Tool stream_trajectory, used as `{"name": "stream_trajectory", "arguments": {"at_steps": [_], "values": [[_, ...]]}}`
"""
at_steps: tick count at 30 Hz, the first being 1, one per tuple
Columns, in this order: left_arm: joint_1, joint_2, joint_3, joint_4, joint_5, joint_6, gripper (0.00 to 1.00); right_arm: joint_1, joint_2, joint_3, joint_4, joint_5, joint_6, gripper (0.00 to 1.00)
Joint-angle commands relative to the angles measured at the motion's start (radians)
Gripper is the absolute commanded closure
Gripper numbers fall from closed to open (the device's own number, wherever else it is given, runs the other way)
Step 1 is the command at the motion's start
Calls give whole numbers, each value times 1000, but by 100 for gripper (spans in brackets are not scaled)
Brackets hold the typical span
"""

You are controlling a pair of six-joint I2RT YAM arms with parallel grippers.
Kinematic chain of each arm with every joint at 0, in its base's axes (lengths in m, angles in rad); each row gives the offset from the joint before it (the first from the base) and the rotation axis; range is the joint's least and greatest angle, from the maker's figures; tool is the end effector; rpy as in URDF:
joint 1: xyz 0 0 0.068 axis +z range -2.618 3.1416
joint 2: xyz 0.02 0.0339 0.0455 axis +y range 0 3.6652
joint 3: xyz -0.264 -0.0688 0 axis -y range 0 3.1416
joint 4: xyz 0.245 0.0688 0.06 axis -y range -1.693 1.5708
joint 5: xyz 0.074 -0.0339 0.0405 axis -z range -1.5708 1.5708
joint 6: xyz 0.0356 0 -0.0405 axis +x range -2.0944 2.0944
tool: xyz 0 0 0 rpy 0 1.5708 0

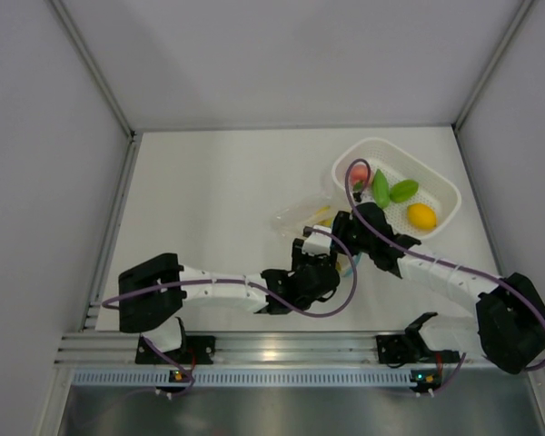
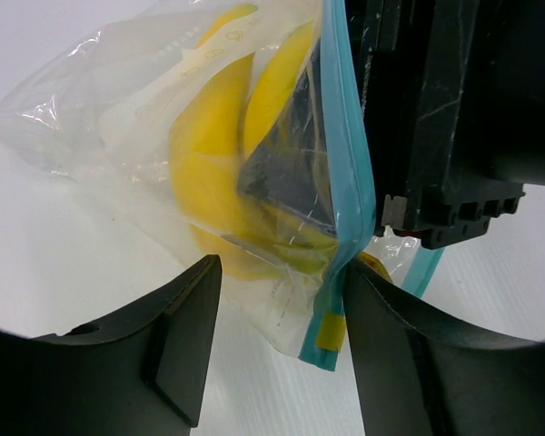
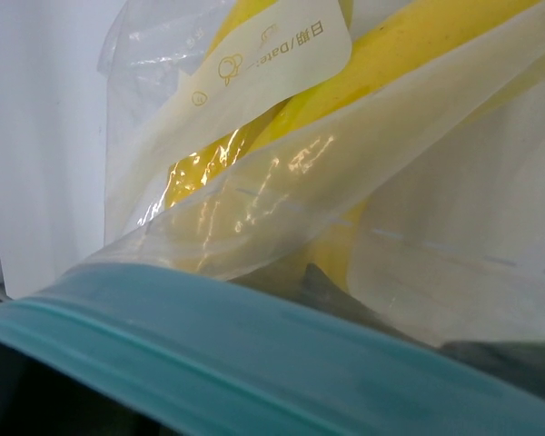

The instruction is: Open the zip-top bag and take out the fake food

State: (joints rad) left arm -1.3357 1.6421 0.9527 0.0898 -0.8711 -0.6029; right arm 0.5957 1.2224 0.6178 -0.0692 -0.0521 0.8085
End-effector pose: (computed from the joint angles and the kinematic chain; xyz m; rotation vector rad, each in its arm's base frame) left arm 0.1071 -0.3302 0.2126 0.2451 1.9413 -0.3264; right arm 0.2069 0.1425 0.2034 0.2224 2.3622 0.7845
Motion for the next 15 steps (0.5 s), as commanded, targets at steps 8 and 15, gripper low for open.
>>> {"name": "stream_trajectory", "arguments": {"at_steps": [8, 15], "values": [[7, 13, 28, 34, -101, -9, 72, 18, -37, 46, 20, -28, 9, 69], [13, -19, 3, -2, -172, -54, 100, 16, -70, -4, -3, -25, -41, 66]]}}
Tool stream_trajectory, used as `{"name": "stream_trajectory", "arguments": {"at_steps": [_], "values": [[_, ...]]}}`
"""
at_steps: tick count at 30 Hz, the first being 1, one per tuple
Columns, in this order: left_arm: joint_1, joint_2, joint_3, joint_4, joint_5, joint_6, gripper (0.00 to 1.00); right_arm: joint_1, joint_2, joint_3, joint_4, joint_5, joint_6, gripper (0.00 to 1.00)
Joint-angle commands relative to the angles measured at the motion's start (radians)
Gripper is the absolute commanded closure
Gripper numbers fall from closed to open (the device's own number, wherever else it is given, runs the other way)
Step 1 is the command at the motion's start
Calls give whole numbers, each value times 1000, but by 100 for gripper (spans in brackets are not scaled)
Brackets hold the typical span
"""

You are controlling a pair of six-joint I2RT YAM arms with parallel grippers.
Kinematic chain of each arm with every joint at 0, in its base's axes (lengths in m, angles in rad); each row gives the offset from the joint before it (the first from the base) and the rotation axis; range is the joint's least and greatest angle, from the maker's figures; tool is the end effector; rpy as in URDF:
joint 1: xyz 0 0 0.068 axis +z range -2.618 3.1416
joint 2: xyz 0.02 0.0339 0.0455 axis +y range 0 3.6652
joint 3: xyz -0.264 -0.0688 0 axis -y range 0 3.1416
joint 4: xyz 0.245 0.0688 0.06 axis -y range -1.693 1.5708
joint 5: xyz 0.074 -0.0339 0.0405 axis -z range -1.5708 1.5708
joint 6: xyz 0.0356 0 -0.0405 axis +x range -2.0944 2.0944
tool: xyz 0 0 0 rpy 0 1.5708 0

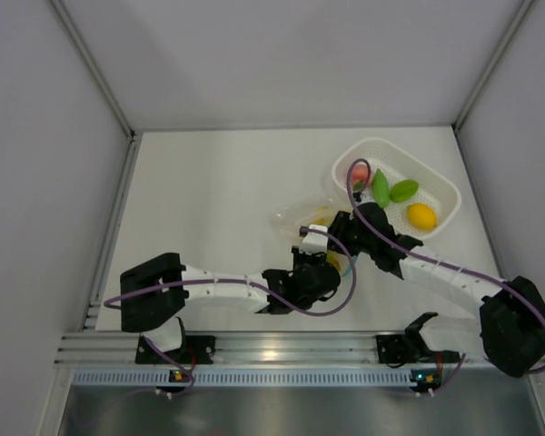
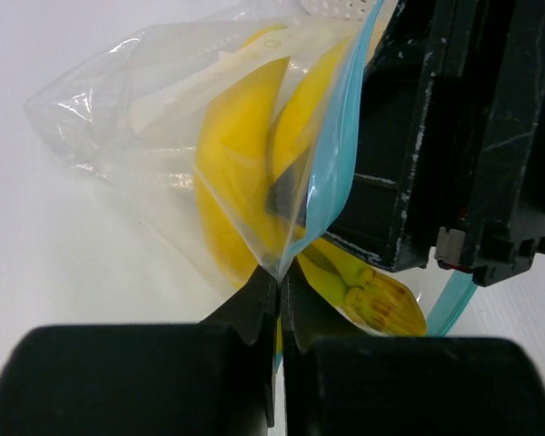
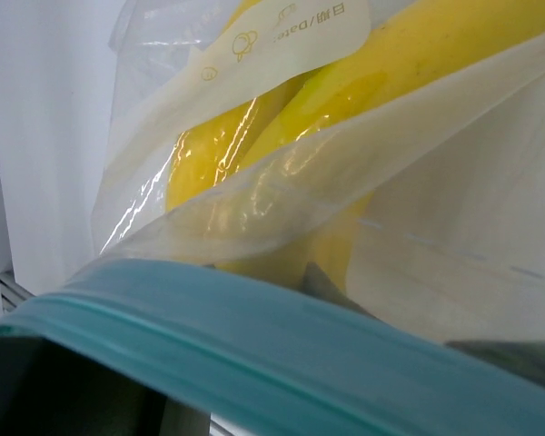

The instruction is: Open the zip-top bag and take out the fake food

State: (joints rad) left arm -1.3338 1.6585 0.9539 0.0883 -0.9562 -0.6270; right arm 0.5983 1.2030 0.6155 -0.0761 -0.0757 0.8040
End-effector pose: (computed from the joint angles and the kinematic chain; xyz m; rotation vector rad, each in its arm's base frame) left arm 0.1095 -0.3293 0.2089 0.1755 1.9112 -0.2616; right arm 0.2038 0.1422 0.2065 0.1998 2.3614 0.8137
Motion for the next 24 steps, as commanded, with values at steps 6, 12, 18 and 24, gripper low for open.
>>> {"name": "stream_trajectory", "arguments": {"at_steps": [6, 12, 18, 24], "values": [[16, -52, -32, -9, -78, -66, 100, 12, -71, -19, -13, -101, -129, 44], [15, -65, -79, -9, -72, -123, 100, 14, -112, -60, -30, -136, -144, 42], [15, -68, -83, -7, -39, -135, 100, 21, -149, -99, 10, -211, -274, 50], [15, -55, -67, -7, -9, -149, 100, 69, -91, -45, 7, -145, -387, 50]]}}
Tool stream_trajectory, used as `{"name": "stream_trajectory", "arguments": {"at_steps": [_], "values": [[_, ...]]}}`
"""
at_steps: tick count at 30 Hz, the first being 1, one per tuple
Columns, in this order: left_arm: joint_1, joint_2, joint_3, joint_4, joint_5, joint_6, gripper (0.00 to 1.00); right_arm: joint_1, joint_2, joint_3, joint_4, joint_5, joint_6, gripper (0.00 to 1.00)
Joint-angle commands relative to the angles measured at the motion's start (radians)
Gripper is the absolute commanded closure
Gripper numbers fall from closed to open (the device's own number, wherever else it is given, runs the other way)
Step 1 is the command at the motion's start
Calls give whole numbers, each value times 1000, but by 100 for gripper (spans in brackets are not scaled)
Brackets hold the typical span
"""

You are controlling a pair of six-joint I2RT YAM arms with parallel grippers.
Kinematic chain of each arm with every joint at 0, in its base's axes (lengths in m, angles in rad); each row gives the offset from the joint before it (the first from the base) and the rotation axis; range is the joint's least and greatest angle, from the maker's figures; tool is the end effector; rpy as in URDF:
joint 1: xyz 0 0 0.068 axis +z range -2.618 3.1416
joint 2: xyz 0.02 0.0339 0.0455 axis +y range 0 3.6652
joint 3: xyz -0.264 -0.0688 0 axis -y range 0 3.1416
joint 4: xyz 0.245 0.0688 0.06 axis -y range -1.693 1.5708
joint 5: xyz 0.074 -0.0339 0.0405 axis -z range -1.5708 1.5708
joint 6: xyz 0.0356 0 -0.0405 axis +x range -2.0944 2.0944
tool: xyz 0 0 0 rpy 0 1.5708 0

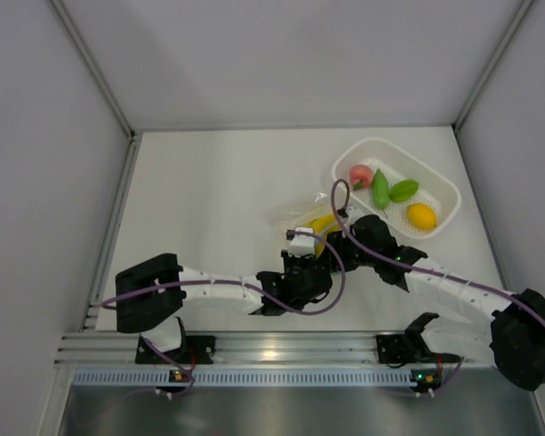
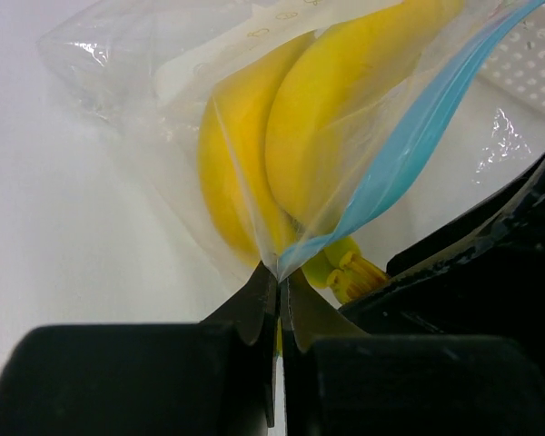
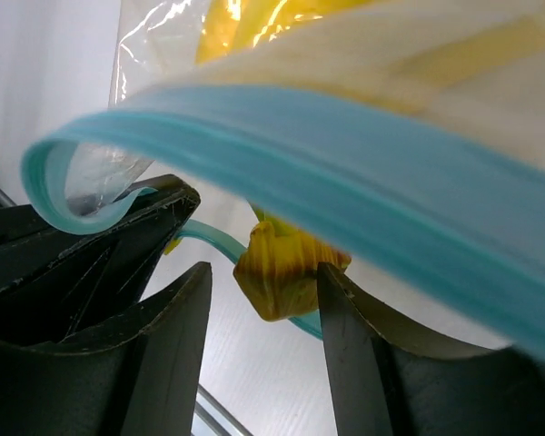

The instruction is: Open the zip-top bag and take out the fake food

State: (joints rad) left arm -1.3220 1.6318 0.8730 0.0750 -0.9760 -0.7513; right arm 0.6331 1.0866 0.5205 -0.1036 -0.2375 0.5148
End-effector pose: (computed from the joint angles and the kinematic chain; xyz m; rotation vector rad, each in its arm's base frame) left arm 0.1093 -0.3106 0.1926 0.0744 1.9400 -0.2610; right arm 0.1734 0.1376 0.1990 -0.2763 2.3544 0.8587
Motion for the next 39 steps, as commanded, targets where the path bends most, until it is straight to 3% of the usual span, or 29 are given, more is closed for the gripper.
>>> {"name": "stream_trajectory", "arguments": {"at_steps": [1, 5, 10, 13, 15, 18, 26, 30, 39], "values": [[3, -29, 15, 6, 13, -25, 100, 45, 33, 56, 35, 44, -113, 50], [3, -26, 20, 6, 16, -23, 100, 85, 87, 70, 18, 76, -159, 51], [3, -38, 9, 6, 26, -29, 100, 125, 105, 41, 56, 222, -165, 50], [3, -50, 1, 5, 33, -28, 100, 126, 113, 39, 84, 257, -165, 57], [3, -61, -5, 6, 33, -31, 100, 128, 119, 42, 96, 256, -165, 67], [3, -67, -12, 6, 25, -28, 100, 128, 125, 47, 93, 262, -173, 74], [3, -70, -37, 2, 0, -8, 100, 128, 72, 32, 81, 216, -165, 71], [4, -62, -32, -44, -30, -16, 100, 126, 59, 35, 76, 192, -164, 78], [9, -73, -63, -67, -36, -25, 100, 126, 73, 56, 64, 191, -128, 80]]}}
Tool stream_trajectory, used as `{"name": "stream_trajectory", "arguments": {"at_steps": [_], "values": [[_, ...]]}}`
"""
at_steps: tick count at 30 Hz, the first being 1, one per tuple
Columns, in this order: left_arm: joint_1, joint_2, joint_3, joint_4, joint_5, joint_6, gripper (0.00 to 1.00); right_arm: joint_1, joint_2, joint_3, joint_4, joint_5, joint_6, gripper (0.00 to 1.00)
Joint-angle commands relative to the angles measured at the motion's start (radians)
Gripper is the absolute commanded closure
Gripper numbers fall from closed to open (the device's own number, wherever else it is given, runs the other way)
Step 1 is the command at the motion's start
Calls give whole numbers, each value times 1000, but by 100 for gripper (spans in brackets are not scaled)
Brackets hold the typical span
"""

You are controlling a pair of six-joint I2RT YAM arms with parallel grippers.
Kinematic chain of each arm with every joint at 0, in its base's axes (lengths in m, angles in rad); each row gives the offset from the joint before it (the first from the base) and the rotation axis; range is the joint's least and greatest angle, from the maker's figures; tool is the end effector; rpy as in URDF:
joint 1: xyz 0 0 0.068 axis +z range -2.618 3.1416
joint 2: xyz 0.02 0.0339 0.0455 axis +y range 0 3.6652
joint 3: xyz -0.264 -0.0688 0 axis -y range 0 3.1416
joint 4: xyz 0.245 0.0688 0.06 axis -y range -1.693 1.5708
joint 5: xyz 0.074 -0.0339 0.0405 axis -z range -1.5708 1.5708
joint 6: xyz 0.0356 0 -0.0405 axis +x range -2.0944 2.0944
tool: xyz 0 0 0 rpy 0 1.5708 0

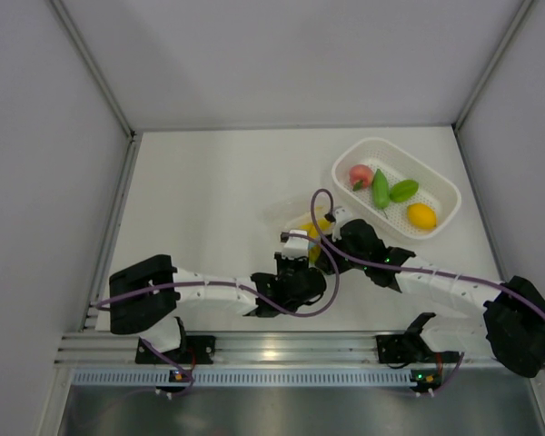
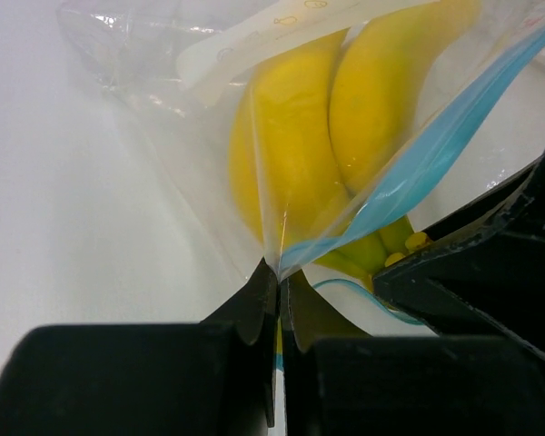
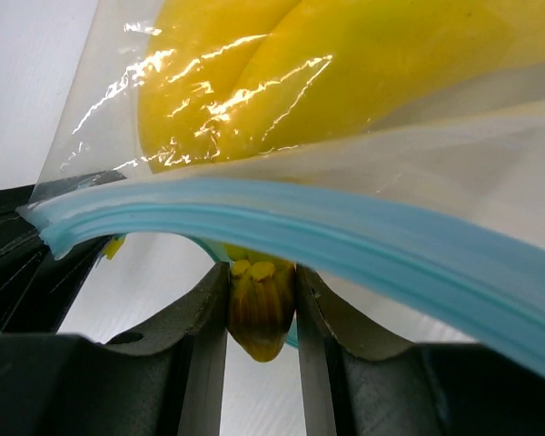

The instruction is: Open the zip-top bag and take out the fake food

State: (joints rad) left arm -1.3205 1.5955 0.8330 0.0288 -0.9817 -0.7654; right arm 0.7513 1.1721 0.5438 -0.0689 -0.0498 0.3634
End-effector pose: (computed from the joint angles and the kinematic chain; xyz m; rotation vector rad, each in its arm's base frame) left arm 0.1066 -0.2976 0.1888 0.0864 1.9565 -0.2193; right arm 0.1705 0.1617 0.1910 -0.4797 2.3005 0.6299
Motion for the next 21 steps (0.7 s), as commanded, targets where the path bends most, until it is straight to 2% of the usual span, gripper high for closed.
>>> {"name": "stream_trajectory", "arguments": {"at_steps": [1, 2, 3, 13, 21], "values": [[7, -34, -28, -21, -26, -11, 100, 5, -12, 38, 23, 2, 29, 83], [7, -31, -31, -21, -23, -9, 100, 0, -14, 44, 12, 1, 41, 94], [7, -28, -35, -21, -22, -12, 100, -3, -14, 53, 6, 1, 46, 100], [7, -34, -74, -20, -48, -37, 100, -21, -60, 122, -78, -137, 183, 100], [12, -63, -118, -20, -136, -80, 100, -27, -78, 114, -121, -392, 187, 100]]}}
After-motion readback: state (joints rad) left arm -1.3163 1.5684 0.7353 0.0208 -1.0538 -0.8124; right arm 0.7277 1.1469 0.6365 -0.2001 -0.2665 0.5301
